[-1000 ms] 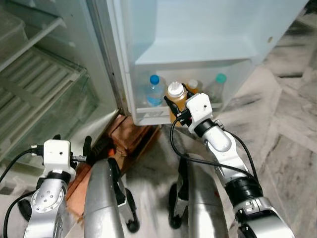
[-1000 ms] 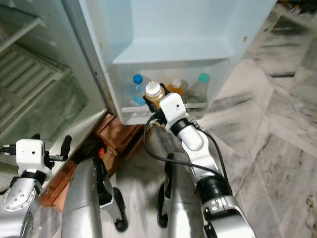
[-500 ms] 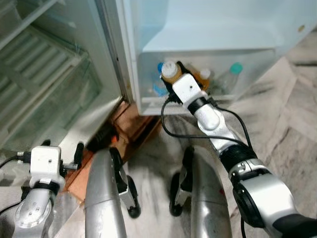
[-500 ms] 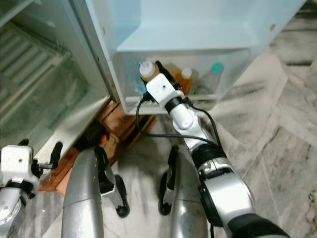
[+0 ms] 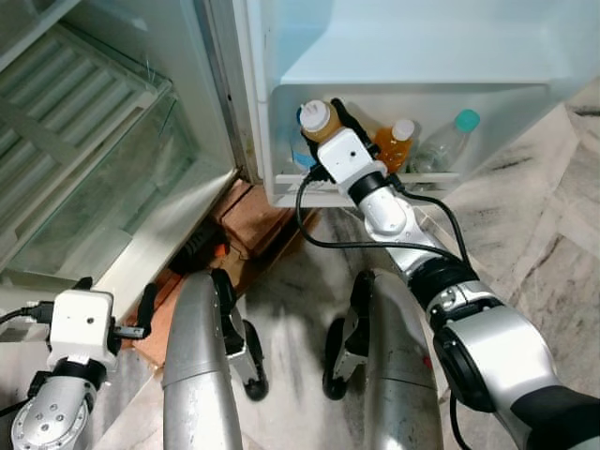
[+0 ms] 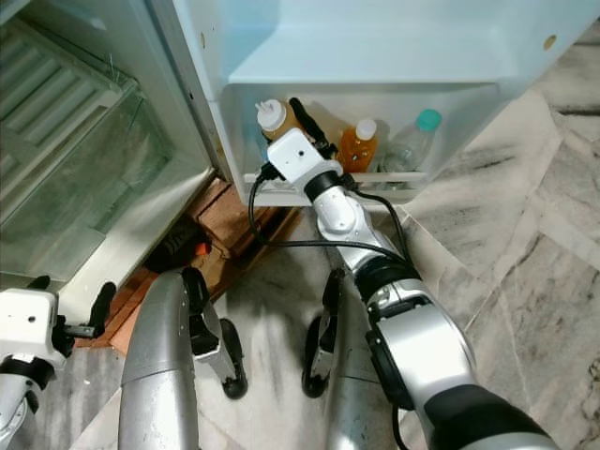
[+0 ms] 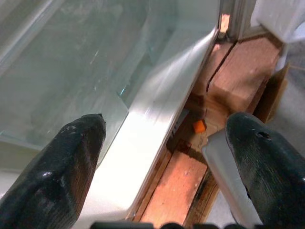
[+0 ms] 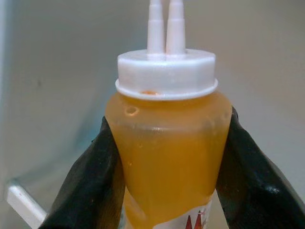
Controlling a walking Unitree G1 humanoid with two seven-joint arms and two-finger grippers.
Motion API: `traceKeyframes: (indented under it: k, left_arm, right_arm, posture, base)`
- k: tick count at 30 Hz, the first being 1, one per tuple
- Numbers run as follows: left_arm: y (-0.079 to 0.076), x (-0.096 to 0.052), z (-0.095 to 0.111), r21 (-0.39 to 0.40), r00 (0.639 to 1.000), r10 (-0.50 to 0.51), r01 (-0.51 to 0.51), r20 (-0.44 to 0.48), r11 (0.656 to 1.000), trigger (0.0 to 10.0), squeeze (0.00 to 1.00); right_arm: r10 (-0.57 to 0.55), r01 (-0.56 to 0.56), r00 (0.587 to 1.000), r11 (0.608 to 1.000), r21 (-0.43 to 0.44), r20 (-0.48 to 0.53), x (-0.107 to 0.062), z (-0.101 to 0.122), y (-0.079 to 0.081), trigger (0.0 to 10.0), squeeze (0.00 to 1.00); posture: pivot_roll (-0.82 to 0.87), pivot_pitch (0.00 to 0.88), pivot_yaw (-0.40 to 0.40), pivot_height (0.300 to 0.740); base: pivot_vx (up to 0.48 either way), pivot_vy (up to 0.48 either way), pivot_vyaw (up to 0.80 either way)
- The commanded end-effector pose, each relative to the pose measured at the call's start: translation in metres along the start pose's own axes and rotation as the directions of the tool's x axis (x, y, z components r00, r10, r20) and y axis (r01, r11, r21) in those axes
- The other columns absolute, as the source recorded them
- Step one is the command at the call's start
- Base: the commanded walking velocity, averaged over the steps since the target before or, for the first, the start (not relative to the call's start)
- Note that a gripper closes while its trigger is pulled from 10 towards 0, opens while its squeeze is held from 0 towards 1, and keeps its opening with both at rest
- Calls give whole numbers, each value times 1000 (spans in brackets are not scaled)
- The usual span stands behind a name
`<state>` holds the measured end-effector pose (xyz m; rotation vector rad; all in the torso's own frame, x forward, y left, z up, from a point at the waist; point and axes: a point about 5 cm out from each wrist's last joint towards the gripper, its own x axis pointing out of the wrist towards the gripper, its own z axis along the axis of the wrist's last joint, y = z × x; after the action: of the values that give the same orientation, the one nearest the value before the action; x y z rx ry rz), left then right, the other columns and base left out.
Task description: Restocking fridge
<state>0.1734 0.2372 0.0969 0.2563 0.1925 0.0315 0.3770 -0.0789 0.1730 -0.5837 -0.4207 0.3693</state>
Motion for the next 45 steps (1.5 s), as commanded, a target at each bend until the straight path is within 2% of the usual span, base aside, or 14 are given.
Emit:
traceKeyframes:
  k: [1,6,9,10,13,17,18,19,20,21,28,32,37,45]
  left_arm:
    - [4,-7,-2,21,1000,11,-10,-24,1000,10000,0]
    - [7,-12,4,68,1000,21,-20,-8,998,10000,0]
    - [8,-14,4,72,1000,23,-23,-13,997,10000,0]
    - [8,-15,3,74,1000,22,-21,-19,997,10000,0]
    - [9,-16,3,78,999,23,-22,-24,997,10000,0]
    - [10,-14,4,82,999,28,-26,-24,996,10000,0]
    - [9,-14,4,82,999,28,-26,-24,996,10000,0]
    - [9,-12,3,82,999,26,-24,-24,996,10000,0]
    - [8,-12,3,82,999,24,-22,-23,996,10000,0]
    - [8,-10,3,83,999,23,-21,-23,996,10000,0]
    - [5,0,5,137,1000,-22,21,11,990,10000,0]
    - [3,11,6,121,1000,-14,11,26,993,10000,0]
    - [2,18,7,119,999,-10,5,44,993,10000,0]
    - [-1,47,10,113,995,-7,-4,95,994,10000,0]
  right_arm:
    - [58,-59,986,998,0,-155,-24,-33,17,10000,0]
    - [-49,35,984,996,-83,-171,-23,-36,-2,10000,0]
    - [-78,65,977,995,-69,-199,-21,-37,-8,10000,0]
    - [-96,98,966,995,-2,-240,-20,-40,-10,10000,0]
    - [-101,132,950,988,86,-294,-21,-44,-7,10000,0]
    - [-94,151,940,977,153,-328,-24,-48,-3,10000,0]
    - [-92,152,940,976,159,-330,-25,-49,-3,10000,302]
    - [-96,162,937,971,175,-335,-26,-50,-4,10000,855]
    - [-99,171,935,967,187,-340,-26,-50,-5,10000,855]
    - [-105,184,931,962,202,-349,-27,-51,-6,10000,1000]
    - [-99,176,939,962,210,-330,-22,-48,-11,10000,1000]
    - [-109,158,963,969,189,-246,-4,-28,-24,10000,1000]
    - [-107,142,976,973,182,-191,7,-15,-31,10000,1000]
    - [-85,103,990,982,156,-116,24,7,-46,10000,1000]
  posture:
    - [246,464,-3,522]
    - [266,476,7,522]
    - [269,479,10,522]
    - [270,483,8,522]
    - [270,483,7,522]
    - [262,479,3,522]
    - [262,479,3,522]
    - [255,477,3,522]
    - [255,477,3,522]
    - [251,470,2,522]
    - [240,443,-1,522]
    - [222,404,-8,522]
    - [210,371,-14,522]
    - [170,285,-25,522]
  base:
    - [0,0,0]
    - [0,0,0]
    - [0,0,0]
    - [0,0,0]
    - [0,0,0]
    - [0,0,0]
    - [0,0,0]
    - [0,0,0]
    - [0,0,0]
    - [0,0,0]
    - [0,0,0]
    - [0,0,0]
    - [0,0,0]
    - [0,0,0]
